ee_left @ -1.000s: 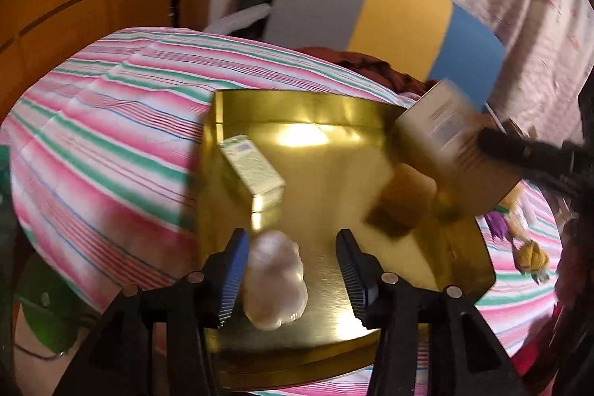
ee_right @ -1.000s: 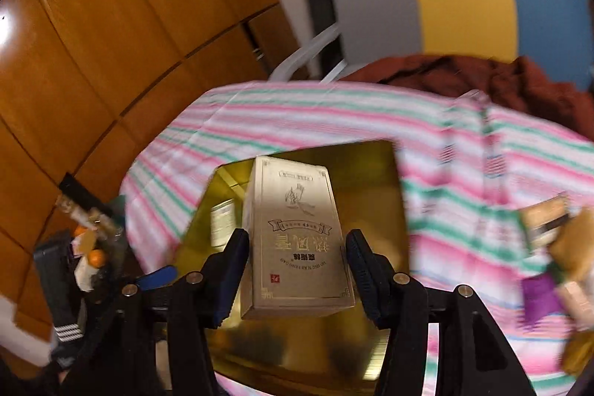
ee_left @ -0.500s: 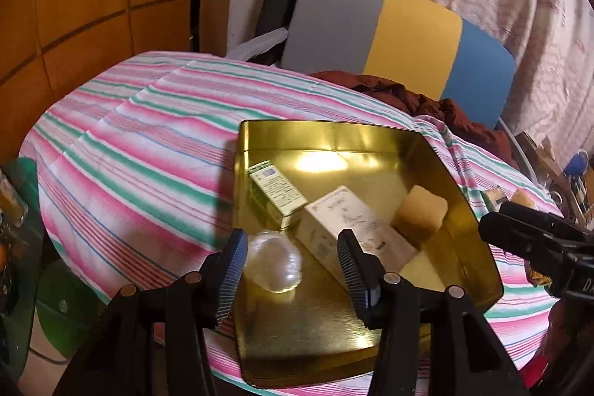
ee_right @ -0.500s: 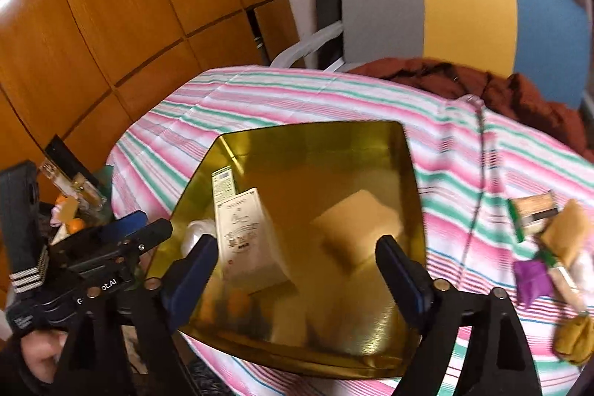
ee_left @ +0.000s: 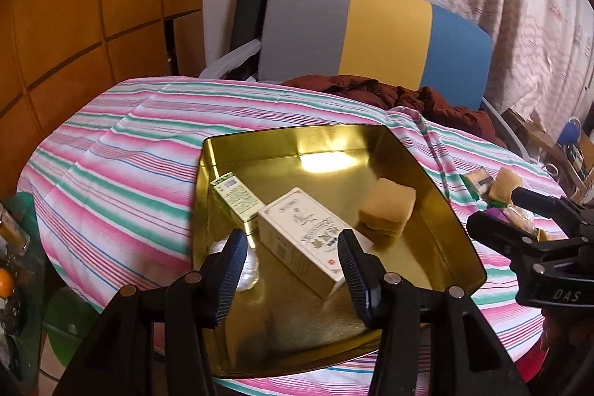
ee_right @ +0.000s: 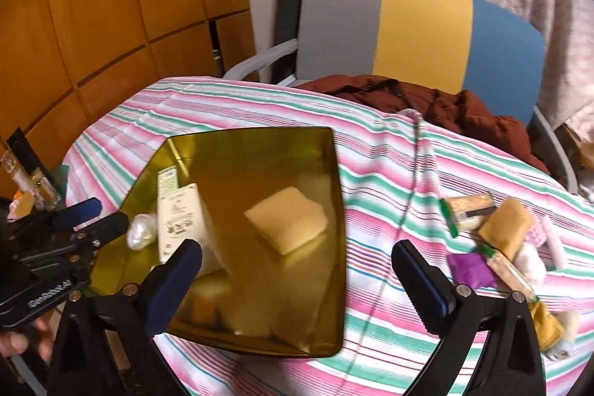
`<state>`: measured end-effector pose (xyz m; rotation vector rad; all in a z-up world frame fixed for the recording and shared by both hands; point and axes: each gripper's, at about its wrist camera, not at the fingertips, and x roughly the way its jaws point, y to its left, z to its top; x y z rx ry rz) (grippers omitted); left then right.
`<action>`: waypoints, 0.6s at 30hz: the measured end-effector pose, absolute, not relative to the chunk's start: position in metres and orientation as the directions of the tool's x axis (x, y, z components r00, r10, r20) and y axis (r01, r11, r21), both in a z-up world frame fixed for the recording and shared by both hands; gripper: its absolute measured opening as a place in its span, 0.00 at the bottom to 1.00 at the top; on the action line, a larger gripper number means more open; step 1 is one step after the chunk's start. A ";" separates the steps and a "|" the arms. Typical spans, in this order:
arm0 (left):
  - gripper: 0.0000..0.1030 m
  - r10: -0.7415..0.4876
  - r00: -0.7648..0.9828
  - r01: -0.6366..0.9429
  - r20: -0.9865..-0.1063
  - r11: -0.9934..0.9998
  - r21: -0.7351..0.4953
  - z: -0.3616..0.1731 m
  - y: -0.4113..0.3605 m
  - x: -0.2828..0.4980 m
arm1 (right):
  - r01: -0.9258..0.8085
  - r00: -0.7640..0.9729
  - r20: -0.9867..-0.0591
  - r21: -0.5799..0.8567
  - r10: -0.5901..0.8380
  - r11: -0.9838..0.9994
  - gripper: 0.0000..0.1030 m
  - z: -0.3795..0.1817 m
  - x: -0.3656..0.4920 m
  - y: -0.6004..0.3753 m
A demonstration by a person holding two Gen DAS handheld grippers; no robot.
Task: Organize objects
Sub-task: 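Place the tea box and wrapped ball into the gold tray, open both tools, then grasp the beige sock with the right tool while the left tool grasps the yellow glove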
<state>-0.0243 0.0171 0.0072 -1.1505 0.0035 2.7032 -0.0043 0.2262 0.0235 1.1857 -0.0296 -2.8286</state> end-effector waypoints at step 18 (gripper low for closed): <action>0.53 0.303 -0.601 -0.345 -0.740 -0.933 -0.102 0.000 0.066 -0.019 | -0.223 -0.662 -0.742 0.061 0.105 -0.973 1.00 0.017 0.022 0.355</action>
